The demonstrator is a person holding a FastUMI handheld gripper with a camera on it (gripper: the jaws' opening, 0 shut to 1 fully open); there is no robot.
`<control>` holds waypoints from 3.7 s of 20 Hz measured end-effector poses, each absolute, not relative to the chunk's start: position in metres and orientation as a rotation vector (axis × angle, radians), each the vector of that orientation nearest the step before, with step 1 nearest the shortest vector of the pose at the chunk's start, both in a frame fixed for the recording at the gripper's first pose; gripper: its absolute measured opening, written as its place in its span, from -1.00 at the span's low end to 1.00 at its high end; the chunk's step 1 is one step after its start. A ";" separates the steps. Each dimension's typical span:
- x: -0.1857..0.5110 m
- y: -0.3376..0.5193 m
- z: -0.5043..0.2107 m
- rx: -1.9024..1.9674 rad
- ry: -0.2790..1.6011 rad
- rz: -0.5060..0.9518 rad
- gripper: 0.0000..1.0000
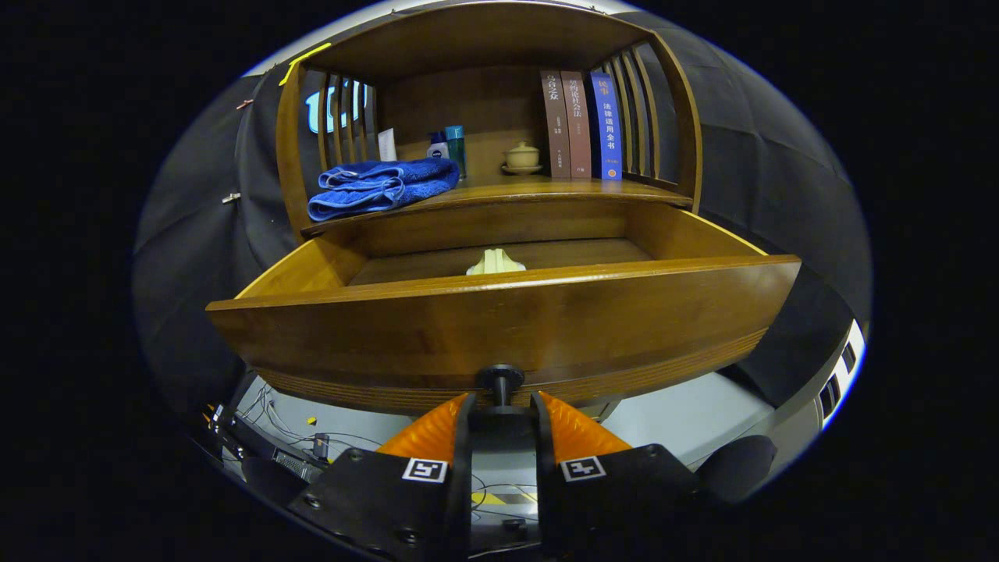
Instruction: Pull open the drawer, take out the items inside it, and place them on the countertop above the cabinet.
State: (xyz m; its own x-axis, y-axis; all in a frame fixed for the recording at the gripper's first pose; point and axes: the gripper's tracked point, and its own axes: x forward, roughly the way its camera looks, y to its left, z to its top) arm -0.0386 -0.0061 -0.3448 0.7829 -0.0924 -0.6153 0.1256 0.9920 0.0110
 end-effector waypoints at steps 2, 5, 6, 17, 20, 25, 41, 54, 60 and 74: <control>-0.043 -0.005 -0.352 0.060 0.674 -0.116 -0.24; -0.045 -0.004 -0.355 0.063 0.674 -0.115 -0.23; -0.046 -0.004 -0.355 0.061 0.677 -0.114 -0.23; -0.037 0.001 -0.250 0.035 0.607 -0.111 1.00; 0.003 -0.003 -0.224 0.049 0.585 -0.106 1.00; 0.073 0.004 -0.232 0.071 0.674 -0.071 1.00; 0.138 -0.022 -0.358 0.021 1.195 -0.147 0.60; 0.134 -0.021 -0.356 0.035 1.203 -0.126 -0.53; 0.097 -0.019 -0.307 0.027 1.058 -0.106 -0.54; 0.208 -0.021 -0.185 0.091 0.701 -0.085 -0.54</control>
